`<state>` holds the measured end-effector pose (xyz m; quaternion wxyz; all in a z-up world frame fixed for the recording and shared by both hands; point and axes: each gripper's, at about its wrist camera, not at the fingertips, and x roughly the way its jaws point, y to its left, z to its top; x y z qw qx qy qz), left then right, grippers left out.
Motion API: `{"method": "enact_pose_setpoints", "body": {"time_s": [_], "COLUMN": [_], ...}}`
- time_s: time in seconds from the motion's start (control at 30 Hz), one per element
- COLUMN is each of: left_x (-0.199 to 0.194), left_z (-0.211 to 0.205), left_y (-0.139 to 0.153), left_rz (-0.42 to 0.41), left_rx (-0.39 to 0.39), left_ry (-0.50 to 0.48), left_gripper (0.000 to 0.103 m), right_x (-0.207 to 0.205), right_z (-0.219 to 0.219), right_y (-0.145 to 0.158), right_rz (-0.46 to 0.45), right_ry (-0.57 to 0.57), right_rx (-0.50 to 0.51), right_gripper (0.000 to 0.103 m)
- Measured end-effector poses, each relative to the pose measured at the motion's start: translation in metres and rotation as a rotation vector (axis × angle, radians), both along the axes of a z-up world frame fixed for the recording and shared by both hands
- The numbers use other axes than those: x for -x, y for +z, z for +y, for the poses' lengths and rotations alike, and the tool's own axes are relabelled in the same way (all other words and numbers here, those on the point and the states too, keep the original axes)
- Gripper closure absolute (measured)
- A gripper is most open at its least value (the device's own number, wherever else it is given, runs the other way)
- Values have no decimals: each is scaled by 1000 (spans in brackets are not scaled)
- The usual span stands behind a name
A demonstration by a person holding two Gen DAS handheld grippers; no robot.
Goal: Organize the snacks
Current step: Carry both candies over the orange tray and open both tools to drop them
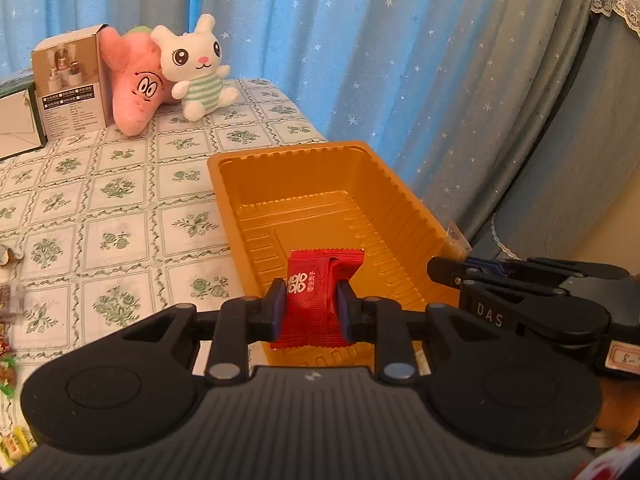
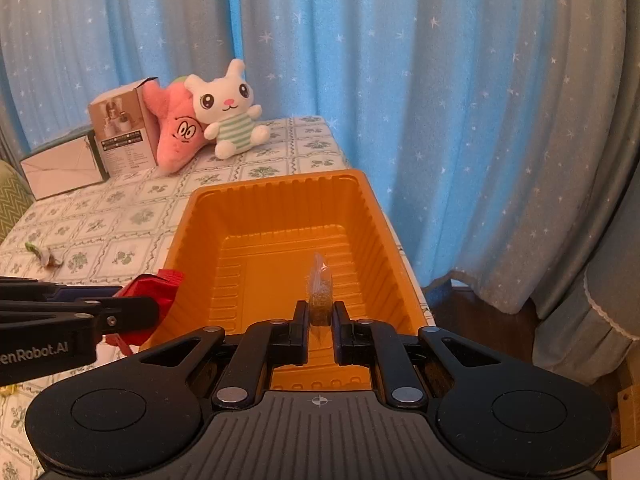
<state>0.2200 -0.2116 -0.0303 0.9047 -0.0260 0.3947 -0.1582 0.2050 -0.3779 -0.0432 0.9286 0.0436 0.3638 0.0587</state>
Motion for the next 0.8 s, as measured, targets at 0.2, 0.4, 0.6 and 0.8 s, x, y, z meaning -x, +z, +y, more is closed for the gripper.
{"method": "enact_pose_setpoints", "body": {"time_s": [0.2,0.4,0.6,0.8], "left_x": [-13,-3,13,24], "left_z": [-3,11,30,45], "left_y": [-3,-4,0,3], "left_rz": [-2,-17,-26,-27], "left_rx": [51,31,-4,-8], "left_ry": [-8,24,60,78], "left_gripper": [78,75,75,75], "right_x": [-5,-7,-7,-12], "right_z": [-3,-3,-1,3], "right_y": [-3,-6,-8,-7], "right_rz": [12,24,30,25], "right_ry": [-3,-2,8,24], "right_rx": [0,2,-13,-71], "right_gripper": [91,91,91,90]}}
